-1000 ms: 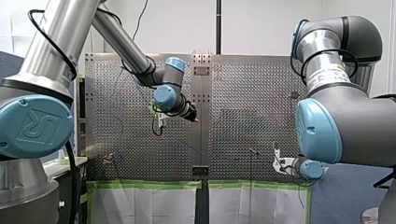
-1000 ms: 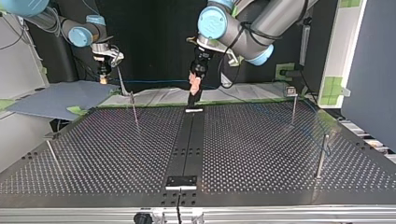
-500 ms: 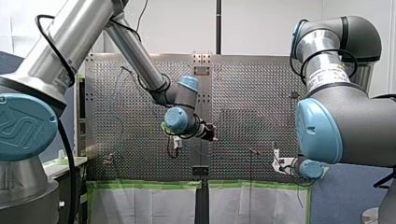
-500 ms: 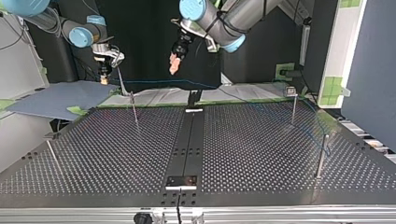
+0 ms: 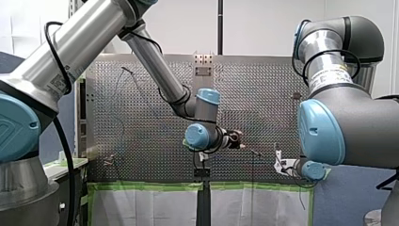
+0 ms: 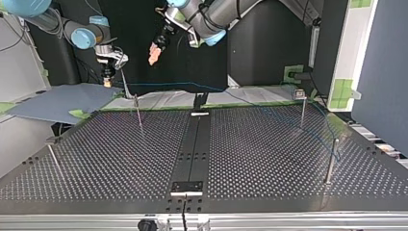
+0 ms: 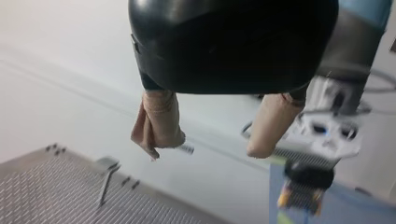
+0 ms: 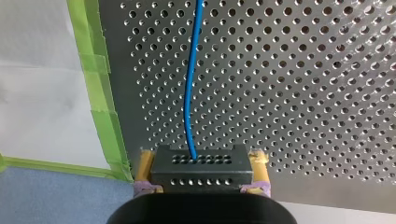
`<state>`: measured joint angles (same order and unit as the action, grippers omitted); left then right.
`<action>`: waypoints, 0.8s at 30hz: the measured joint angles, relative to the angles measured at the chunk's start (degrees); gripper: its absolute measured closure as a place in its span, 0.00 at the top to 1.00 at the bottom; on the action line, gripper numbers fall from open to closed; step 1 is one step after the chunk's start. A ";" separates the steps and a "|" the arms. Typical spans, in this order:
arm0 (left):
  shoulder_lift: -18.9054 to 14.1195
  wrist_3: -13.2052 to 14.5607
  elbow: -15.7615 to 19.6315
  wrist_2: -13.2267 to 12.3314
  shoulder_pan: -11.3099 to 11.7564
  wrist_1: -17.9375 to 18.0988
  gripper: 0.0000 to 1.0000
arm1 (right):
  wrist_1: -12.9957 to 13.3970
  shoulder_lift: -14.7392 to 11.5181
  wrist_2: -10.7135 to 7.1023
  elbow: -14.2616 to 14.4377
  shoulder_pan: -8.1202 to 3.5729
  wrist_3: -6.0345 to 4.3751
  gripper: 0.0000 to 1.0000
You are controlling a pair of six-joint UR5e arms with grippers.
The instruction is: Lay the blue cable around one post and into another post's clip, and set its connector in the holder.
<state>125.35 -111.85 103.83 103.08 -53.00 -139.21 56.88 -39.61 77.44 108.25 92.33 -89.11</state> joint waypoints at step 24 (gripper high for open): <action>1.58 0.42 -1.53 -0.39 1.16 6.72 1.00 | -0.66 -0.01 0.00 0.00 -0.04 -0.42 0.00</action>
<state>126.93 -111.43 102.30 102.69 -51.84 -132.49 56.21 -39.62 77.45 108.25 92.29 -89.53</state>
